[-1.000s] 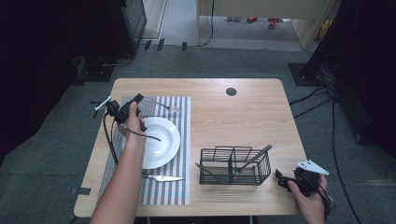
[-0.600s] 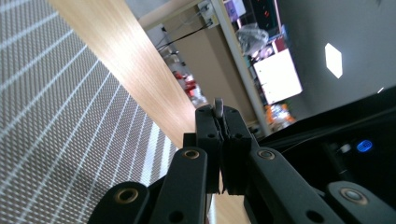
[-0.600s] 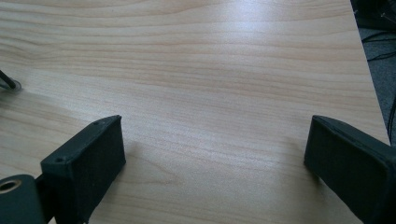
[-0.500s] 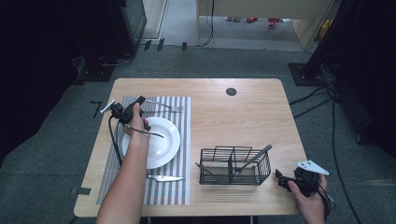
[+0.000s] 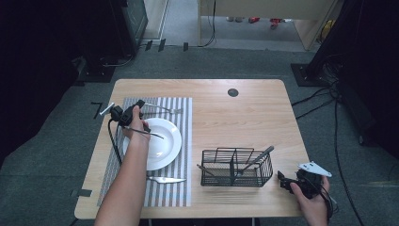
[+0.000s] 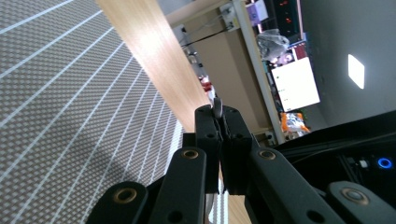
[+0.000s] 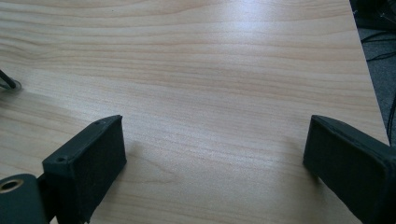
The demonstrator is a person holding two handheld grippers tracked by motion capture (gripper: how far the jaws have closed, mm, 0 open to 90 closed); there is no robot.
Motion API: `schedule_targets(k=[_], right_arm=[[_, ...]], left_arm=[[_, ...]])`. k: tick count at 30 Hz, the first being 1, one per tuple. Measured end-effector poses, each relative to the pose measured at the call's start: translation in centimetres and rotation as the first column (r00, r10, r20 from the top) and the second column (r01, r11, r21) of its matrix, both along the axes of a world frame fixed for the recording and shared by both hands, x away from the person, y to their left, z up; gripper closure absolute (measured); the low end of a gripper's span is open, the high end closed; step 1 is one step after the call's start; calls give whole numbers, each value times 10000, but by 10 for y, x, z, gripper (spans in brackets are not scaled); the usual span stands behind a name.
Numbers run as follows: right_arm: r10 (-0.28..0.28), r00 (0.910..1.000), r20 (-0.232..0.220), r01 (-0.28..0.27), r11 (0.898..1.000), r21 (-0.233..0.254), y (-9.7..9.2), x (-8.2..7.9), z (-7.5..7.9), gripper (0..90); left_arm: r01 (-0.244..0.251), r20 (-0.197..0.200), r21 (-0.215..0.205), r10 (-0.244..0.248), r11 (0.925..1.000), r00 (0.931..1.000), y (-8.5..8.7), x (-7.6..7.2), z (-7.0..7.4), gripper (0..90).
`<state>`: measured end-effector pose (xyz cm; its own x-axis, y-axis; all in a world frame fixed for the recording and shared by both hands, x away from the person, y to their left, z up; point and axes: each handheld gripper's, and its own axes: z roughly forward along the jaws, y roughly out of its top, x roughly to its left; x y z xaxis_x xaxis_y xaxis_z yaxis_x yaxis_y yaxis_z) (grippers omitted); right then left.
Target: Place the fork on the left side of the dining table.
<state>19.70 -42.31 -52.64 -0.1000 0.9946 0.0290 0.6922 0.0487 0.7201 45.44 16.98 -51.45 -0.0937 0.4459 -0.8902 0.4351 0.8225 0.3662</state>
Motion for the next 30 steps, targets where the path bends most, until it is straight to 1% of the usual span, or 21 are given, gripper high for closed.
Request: schedule_targets(k=[1, 4, 5, 7, 10, 11, 12, 14, 15, 16, 17, 18, 19, 20, 21, 22, 23, 25, 26, 28, 30], right_arm=[[0, 10000, 0, 0, 10000, -1, 0, 0, 0, 55], [0, 10000, 2, 0, 10000, 3, 0, 0, 0, 55], [0, 10000, 0, 0, 10000, 1, 0, 0, 0, 55], [0, 10000, 1, 0, 10000, 1, 0, 0, 0, 55], [1, 10000, 1, -1, 10000, 1, 0, 0, 0, 55], [0, 10000, 0, 0, 10000, 1, 0, 0, 0, 55], [0, 10000, 0, 0, 10000, 1, 0, 0, 0, 55], [0, 10000, 0, 0, 10000, 2, 0, 0, 0, 55], [-1, 10000, 0, 1, 10000, 2, 0, 0, 0, 55], [-1, 10000, 0, 1, 10000, 2, 0, 0, 0, 55], [-3, 10000, -1, 3, 10000, 3, 0, 0, 0, 55], [-1, 10000, 0, 1, 10000, 0, 0, 0, 0, 55], [0, 10000, 1, 0, 10000, -1, 0, 0, 0, 55], [0, 10000, 1, 0, 10000, -1, 0, 0, 0, 55], [1, 10000, 0, -1, 10000, 3, 0, 0, 0, 54], [1, 10000, 0, -1, 10000, 3, 0, 0, 0, 54], [0, 10000, 0, 0, 10000, 0, 0, 0, 0, 55], [-1, 10000, 0, 1, 10000, 1, 0, 0, 0, 55], [-1, 10000, 0, 1, 10000, 1, 0, 0, 0, 55], [1, 10000, 0, -1, 10000, -1, 0, 0, 0, 55], [1, 10000, 0, -1, 10000, 2, 0, 0, 0, 55]], left_arm=[[-19, -277, 226, 26, 9997, 9996, 1, 0, 1, 867], [3, -346, 287, 7, 9996, 9994, 2, 0, 0, 856], [-38, -452, 403, 57, 9992, 9990, 2, 0, 1, 848], [-55, -525, 434, 77, 9990, 9986, 3, 0, 1, 843], [-41, -829, 446, 78, 9990, 9965, 4, 0, 0, 823], [-85, -1043, 359, 122, 9993, 9945, 5, 0, 0, 819], [-85, -1043, 359, 122, 9993, 9945, 5, 0, 0, 817], [-121, -1336, 264, 155, 9996, 9909, 6, 1, 0, 815], [-181, -1622, 137, 201, 9997, 9866, 7, 2, 0, 812], [-181, -1622, 137, 201, 9997, 9866, 7, 2, 0, 808], [-149, -1956, 225, 191, 9996, 9805, 9, 4, 1, 803], [-123, -2055, 246, 171, 9996, 9785, 10, 4, 1, 797], [-130, -2215, 288, 191, 9995, 9750, 11, 5, 1, 793], [-130, -2215, 288, 191, 9995, 9750, 11, 5, 1, 789], [-137, -2489, 260, 198, 9996, 9683, 13, 7, 0, 786], [-137, -2489, 260, 198, 9996, 9683, 13, 7, 0, 783], [-77, -2579, 264, 143, 9996, 9661, 14, 8, 0, 777], [25, -2731, 457, 101, 9990, 9619, 14, 10, 1, 769], [25, -2731, 457, 101, 9990, 9619, 14, 10, 1, 764], [101, -2794, 681, 93, 9976, 9601, 14, 11, 2, 755], [244, -2912, 836, 10, 9962, 9566, 14, 13, 2, 740]])
